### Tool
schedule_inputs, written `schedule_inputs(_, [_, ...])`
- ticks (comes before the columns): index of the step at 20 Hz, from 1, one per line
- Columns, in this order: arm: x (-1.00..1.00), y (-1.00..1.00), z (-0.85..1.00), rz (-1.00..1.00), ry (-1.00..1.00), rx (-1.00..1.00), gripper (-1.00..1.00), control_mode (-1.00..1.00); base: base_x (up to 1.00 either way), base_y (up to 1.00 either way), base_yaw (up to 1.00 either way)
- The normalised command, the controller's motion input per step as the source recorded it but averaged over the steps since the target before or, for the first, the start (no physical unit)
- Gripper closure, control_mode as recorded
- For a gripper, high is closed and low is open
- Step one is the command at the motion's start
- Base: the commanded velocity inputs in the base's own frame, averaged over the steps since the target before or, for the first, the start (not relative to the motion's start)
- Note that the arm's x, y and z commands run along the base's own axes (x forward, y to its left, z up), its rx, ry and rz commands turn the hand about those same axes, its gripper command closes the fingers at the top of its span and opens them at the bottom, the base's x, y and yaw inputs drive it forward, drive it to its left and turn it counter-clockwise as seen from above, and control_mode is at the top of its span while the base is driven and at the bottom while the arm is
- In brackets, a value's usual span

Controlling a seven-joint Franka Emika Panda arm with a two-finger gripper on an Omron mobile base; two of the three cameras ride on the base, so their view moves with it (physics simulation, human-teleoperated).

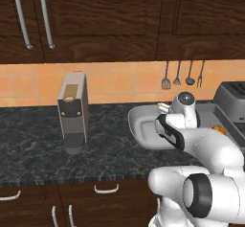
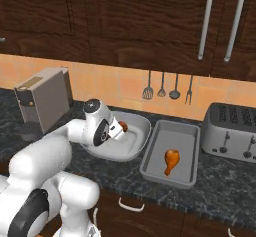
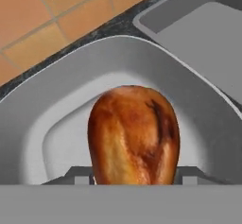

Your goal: Place one lemon and one chicken drumstick in each tupperware on the nearby counter, to pack two identical lunches.

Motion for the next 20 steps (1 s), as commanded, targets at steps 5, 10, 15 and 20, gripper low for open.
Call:
schedule_inputs(5, [0.55, 0.1, -0.48, 0.0, 0.01, 0.06, -1.0, -1.0, 0.0, 0.0, 0.0])
schedule_inputs(10, [0.0, 0.0, 0.56, -0.01, 0.0, 0.0, -1.0, -1.0, 0.0, 0.0, 0.0])
schedule_inputs(15, [-0.09, 0.01, 1.0, -0.01, 0.0, -0.01, -1.0, -1.0, 0.0, 0.0, 0.0])
schedule_inputs(20, [-1.0, 0.0, 0.95, -0.01, 0.31, 0.0, -1.0, -1.0, 0.0, 0.0, 0.0])
